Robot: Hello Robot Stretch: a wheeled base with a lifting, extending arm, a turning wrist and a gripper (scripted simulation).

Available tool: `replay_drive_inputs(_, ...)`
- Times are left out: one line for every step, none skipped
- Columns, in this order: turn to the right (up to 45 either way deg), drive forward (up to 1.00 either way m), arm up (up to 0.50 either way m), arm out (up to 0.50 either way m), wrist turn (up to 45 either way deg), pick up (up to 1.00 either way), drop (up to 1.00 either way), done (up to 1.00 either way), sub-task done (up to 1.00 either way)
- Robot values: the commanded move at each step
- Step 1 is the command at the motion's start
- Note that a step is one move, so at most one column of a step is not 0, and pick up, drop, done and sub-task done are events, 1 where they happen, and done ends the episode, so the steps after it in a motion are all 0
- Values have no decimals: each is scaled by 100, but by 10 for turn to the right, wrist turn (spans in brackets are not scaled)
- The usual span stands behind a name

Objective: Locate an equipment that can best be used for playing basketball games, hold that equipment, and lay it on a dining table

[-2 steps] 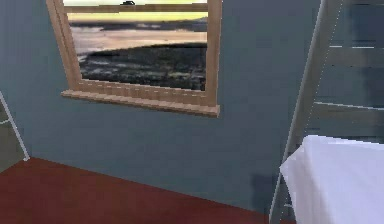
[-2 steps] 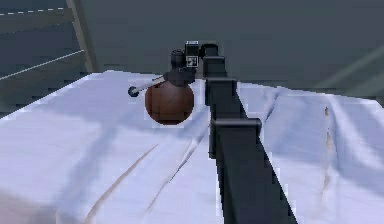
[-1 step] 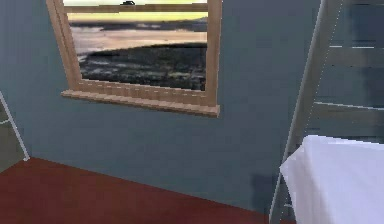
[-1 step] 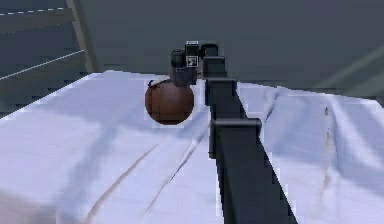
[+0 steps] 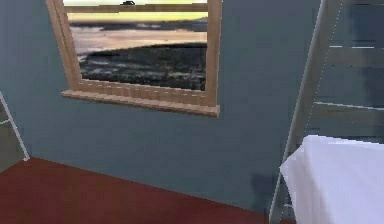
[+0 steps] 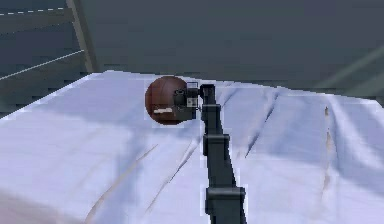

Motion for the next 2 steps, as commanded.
replay_drive_inputs(0, 0, 0, 0, 0, 100, 0, 0, 0)
replay_drive_inputs(0, 0, 10, 0, 0, 0, 0, 0, 0)
